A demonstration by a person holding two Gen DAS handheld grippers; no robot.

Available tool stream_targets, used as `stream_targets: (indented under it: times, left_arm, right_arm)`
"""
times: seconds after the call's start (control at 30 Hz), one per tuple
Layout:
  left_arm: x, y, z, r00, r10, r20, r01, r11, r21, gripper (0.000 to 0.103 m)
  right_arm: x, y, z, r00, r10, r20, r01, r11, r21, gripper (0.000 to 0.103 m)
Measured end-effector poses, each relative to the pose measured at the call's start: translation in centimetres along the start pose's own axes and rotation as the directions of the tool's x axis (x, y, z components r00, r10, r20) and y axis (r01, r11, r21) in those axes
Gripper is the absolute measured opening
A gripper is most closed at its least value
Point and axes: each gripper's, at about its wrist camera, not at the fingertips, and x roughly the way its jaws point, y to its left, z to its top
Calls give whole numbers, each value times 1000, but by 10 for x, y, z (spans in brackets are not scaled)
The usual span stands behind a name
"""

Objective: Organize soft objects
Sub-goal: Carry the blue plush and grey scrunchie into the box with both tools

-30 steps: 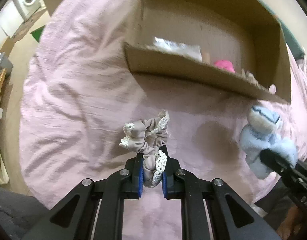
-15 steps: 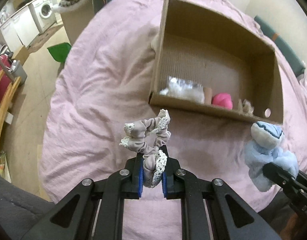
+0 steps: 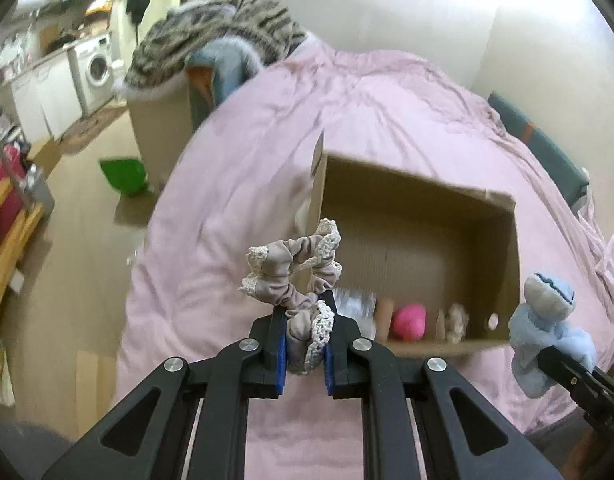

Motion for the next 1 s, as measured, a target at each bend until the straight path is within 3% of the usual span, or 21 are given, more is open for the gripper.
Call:
stream_targets:
  times: [0.33,0.5,0.57,0.73,0.87,1.0]
  left_arm:
    - [29,-30,30,999,-18,48,14,996,83,13]
    - [53,-38,18,995,-55,82,44,991,126,13]
    - [59,-40,12,994,-40,103,24,988,152,13]
    - [80,-44,8,997,-24,72,11,985,173,13]
    - [92,-40,5,998,-64,6,62,988,144,13]
    - [96,-46,3,999,-48,7,46,982,182,13]
  right_arm:
    - [21,-16,44,998,-53,31,53,999,-6,26]
    - [46,-35,38,996,-91,-5,91,995,30,26]
    - [56,-44,33,993,-114,-35,116,992,52,26]
    - [73,-54,27,985,-155,-71,160,984,74,26]
    - [81,-52,24,979,-185,-85,189,981,44,26]
    - [89,-49,20,973,-201,-113,204,979,18,26]
